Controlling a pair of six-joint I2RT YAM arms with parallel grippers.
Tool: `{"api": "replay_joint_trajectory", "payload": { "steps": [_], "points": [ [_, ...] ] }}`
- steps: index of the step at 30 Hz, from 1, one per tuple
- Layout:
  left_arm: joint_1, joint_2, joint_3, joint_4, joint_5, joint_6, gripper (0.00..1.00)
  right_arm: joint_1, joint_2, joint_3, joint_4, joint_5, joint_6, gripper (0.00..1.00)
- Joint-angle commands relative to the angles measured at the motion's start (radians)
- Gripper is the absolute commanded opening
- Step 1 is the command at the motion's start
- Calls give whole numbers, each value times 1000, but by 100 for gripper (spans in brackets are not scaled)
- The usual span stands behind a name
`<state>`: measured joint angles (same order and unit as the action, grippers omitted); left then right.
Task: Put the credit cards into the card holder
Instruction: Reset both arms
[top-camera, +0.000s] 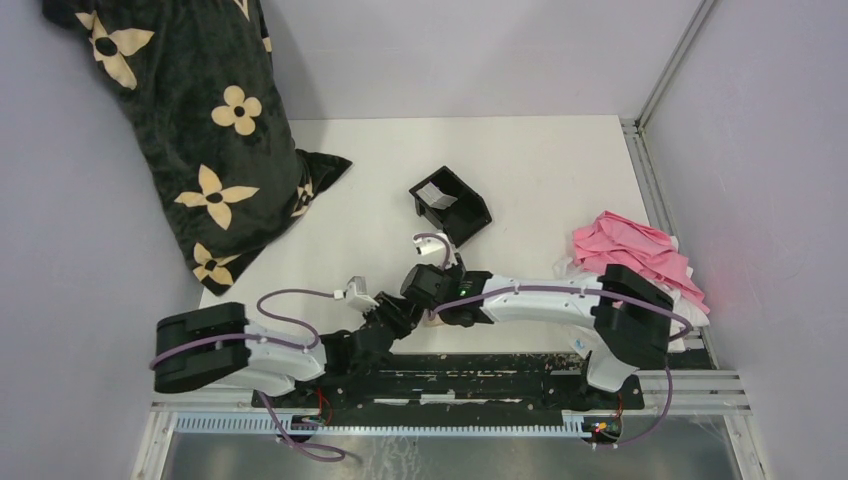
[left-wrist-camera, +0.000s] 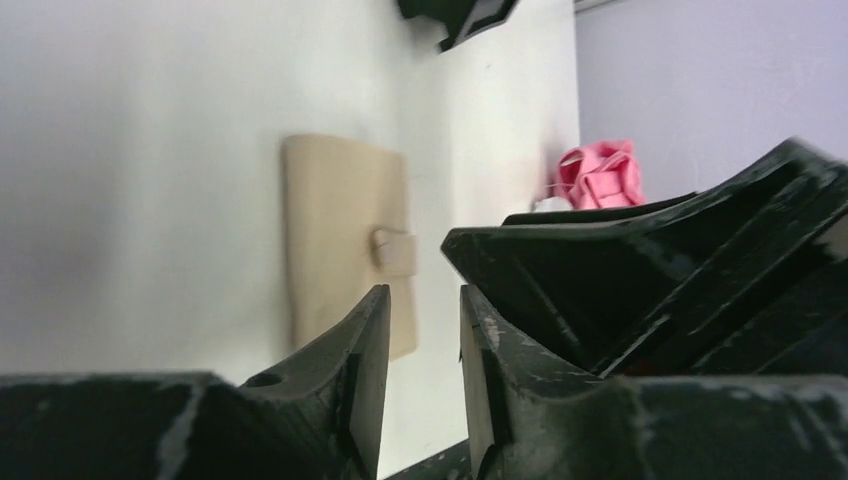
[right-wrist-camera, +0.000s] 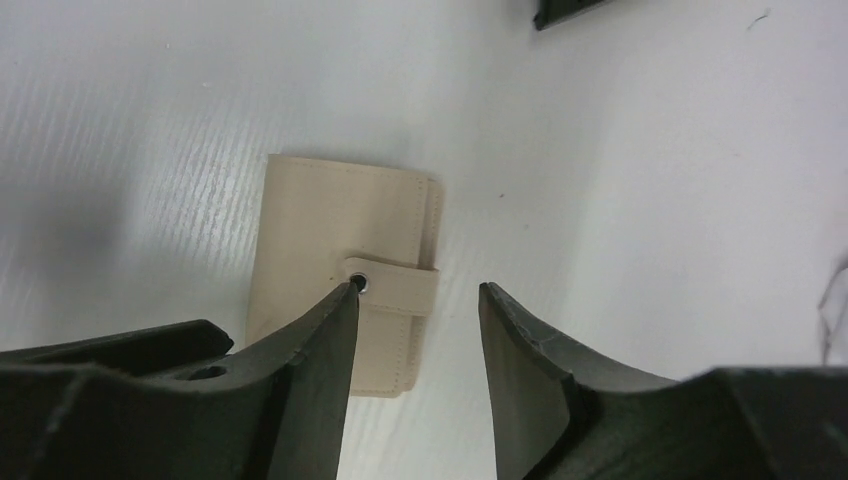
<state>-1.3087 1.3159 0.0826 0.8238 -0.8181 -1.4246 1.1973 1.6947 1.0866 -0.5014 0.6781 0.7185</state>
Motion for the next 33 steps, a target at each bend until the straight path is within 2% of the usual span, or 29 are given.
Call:
{"api": "replay_joint_trajectory", "payload": {
  "steps": [1, 3, 6, 8, 11, 14, 16, 18, 21, 24, 26, 29, 33],
  "points": [
    [1, -187, 94, -342, -117, 238, 40, 5, -124, -44, 58, 100, -55, 57],
    [1, -265, 112, -429, -152, 300, 44, 4, -166, -50, 51, 161, -74, 63],
    [1, -364, 146, -570, -216, 393, 50, -14, -244, -81, 38, 263, -92, 79],
    [1, -408, 169, -623, -263, 451, 56, -43, -305, -116, 36, 319, -98, 84],
    [5, -441, 200, -692, -330, 535, 63, -116, -413, -198, 80, 367, -140, 94],
    [35, -432, 218, -675, -378, 629, 67, -243, -484, -273, 119, 351, -178, 100],
    [88, -406, 219, -617, -372, 701, 72, -339, -512, -299, 135, 299, -200, 100],
    [189, -365, 230, -530, -272, 785, 74, -424, -523, -322, 159, 244, -221, 100],
    [383, -284, 280, -487, -107, 857, 74, -534, -528, -350, 213, 186, -266, 100],
    [546, -157, 350, -464, -18, 949, 75, -629, -532, -382, 271, 131, -309, 100],
    [611, -79, 390, -449, 16, 1000, 78, -673, -530, -395, 293, 86, -324, 100],
    [693, -10, 410, -482, 23, 952, 83, -699, -515, -378, 285, 48, -307, 99],
    [747, -14, 301, -314, 39, 916, 83, -700, -430, -297, 202, 54, -255, 99]
  ]
}}
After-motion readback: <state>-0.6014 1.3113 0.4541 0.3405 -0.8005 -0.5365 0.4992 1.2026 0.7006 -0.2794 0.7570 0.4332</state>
